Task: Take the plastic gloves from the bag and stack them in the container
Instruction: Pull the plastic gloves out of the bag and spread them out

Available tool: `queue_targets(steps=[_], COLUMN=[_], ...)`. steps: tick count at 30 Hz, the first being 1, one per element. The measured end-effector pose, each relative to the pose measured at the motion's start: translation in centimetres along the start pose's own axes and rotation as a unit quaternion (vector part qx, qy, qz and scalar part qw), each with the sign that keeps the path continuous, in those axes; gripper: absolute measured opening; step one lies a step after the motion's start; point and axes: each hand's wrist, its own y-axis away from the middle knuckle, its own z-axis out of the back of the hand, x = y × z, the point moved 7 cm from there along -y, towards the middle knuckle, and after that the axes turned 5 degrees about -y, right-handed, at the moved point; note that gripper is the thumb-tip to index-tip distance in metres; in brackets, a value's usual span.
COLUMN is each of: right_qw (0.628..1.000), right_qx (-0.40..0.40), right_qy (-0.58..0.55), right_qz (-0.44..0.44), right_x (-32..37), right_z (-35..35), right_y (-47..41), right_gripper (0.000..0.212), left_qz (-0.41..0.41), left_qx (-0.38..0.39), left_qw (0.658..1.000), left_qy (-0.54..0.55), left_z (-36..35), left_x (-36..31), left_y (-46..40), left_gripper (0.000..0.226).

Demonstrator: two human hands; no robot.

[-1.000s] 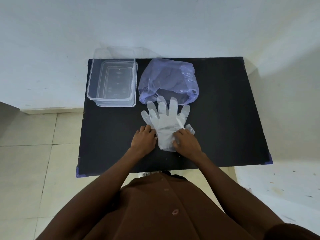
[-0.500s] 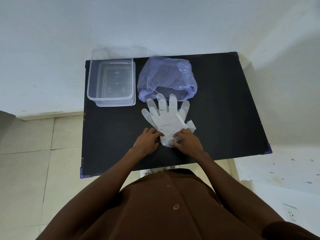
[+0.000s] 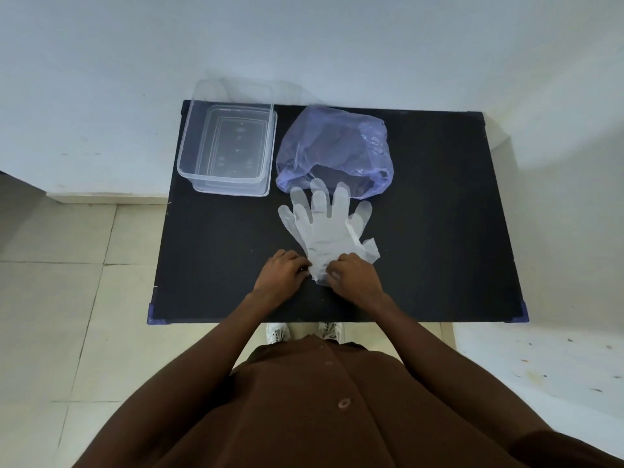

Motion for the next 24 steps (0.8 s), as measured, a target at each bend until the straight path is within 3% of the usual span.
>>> queue_targets(steps=[7, 14, 17, 21, 24], right_qw=[0.999, 0.998, 0.998, 0.993, 0.972], right_qx=[-0.038, -0.012, -0.012, -0.023, -0.090], right_qy=[-0.001, -0.041, -0.045, -0.112, -0.197], right_qz=[0.010, 0.049, 0.052, -0.019, -0.091], right_x=[-0.3, 0.9, 1.3, 0.4, -1.1], right_z=[1.3, 0.2, -0.1, 0.5, 2.4], right_y=[-1.0, -0.8, -1.0, -1.7, -1.8], right_gripper=[0.025, 0.042, 0.036, 0.021, 0.015], left_qz=[0.027, 0.026, 0.031, 0.031, 0.028], left_qx=[-0.015, -0.016, -0.012, -0.011, -0.009], left_qw=[1.000, 0.998, 0.998, 0.998, 0.998], left_qy=[-0.006, -0.052, -0.054, -0.054, -0.053], left_z=[-0.4, -1.0, -0.8, -0.5, -0.3], left_x=[-0.3, -1.0, -1.1, -1.1, -1.3], left_y=[0.3, 0.6, 0.5, 0.4, 0.3], left_gripper=[0.023, 0.030, 0.030, 0.029, 0.028])
